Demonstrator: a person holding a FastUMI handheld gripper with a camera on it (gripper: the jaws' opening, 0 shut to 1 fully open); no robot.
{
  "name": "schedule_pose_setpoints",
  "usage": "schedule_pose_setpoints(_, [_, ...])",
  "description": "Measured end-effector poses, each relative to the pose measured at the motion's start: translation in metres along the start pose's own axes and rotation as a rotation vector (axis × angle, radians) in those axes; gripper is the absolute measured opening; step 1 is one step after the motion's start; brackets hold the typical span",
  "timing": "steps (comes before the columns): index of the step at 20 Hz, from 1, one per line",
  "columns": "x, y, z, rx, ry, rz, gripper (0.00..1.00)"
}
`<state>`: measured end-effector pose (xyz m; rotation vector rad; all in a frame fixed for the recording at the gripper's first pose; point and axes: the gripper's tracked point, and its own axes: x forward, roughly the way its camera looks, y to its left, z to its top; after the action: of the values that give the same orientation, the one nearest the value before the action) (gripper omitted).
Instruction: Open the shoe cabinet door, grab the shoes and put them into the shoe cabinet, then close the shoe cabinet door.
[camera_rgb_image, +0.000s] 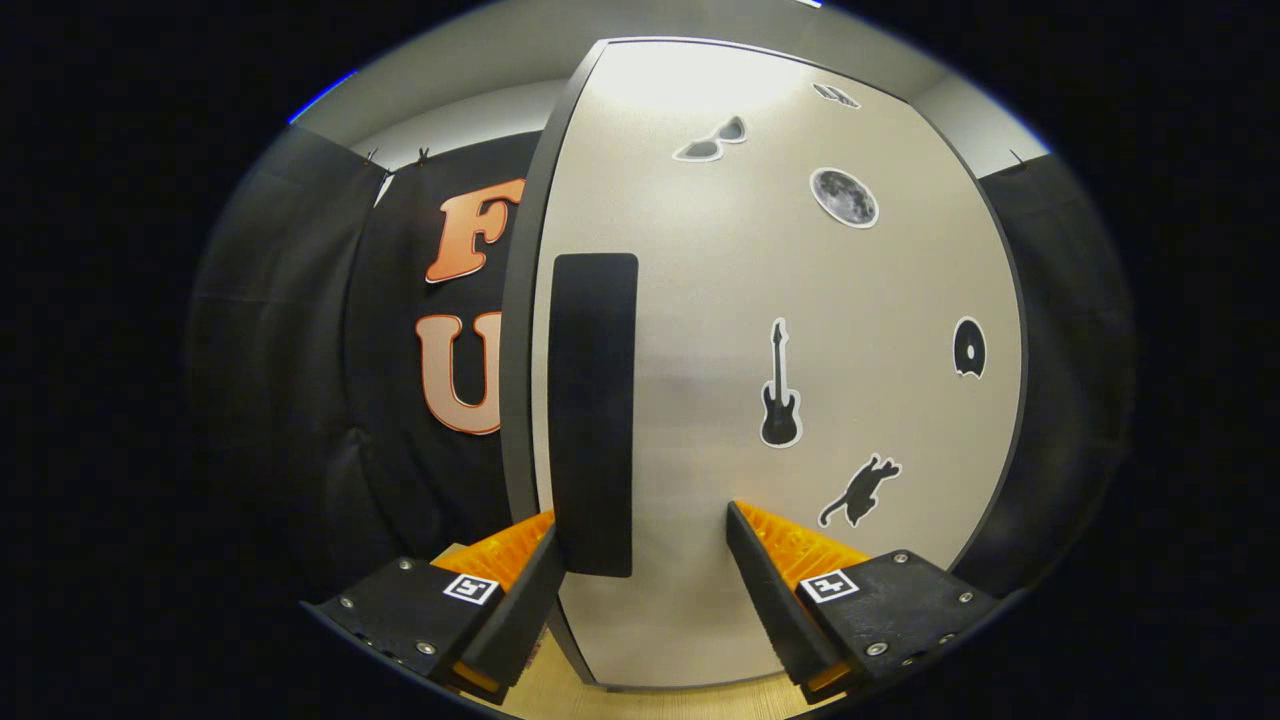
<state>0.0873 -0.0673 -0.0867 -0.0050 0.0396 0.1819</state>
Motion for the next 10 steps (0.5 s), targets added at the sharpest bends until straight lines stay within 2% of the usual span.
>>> schedule_pose_setpoints(3, [-0.003, 0.003, -0.001, 0.012, 0.027, 0.037, 0.94])
schedule_pose_setpoints(5, [-0.013, 0.004, 0.009, 0.021, -0.002, 0.045, 0.95])
schedule_pose_setpoints(10, [-0.064, -0.01, 0.024, 0.033, -0.02, 0.049, 0.95])
